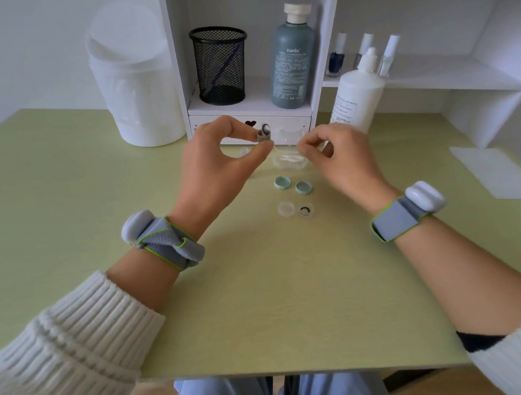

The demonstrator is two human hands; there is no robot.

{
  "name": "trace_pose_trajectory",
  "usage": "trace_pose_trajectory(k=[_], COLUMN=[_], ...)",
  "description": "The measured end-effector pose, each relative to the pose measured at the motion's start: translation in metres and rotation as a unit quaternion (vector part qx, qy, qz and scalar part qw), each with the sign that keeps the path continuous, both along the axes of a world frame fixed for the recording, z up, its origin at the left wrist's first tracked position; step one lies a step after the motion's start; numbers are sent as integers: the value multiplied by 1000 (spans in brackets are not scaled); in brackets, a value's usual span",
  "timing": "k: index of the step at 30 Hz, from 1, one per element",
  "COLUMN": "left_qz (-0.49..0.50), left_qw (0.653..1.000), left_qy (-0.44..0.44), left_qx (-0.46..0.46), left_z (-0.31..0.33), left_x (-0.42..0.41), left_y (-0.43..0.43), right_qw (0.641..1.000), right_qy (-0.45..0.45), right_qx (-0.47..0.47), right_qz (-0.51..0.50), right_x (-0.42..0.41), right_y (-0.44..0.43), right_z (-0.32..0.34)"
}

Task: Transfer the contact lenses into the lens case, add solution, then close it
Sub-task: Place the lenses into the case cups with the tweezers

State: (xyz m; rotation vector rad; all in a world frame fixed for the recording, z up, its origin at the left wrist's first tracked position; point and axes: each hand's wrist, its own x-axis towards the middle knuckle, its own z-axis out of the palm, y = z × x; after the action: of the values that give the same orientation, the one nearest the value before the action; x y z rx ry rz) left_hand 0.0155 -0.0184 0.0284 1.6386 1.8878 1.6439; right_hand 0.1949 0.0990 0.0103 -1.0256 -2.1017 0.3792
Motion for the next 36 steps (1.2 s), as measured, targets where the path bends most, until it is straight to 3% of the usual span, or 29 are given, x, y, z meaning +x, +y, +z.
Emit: trace_pose_trajectory(k=[11,36], left_qz=[-16,-57], left_qw=[1000,997], left_qy=[-5,-30], left_qx=[-23,-35], left_z=[0,1], left_x=[0,3], left_y=[3,2], right_qw=[989,974], right_qy=[-143,-212], right_qx=[30,-13], right_qz=[-33,-76], right_x=[-17,-24], right_y=[14,5], right_z=[-2,13])
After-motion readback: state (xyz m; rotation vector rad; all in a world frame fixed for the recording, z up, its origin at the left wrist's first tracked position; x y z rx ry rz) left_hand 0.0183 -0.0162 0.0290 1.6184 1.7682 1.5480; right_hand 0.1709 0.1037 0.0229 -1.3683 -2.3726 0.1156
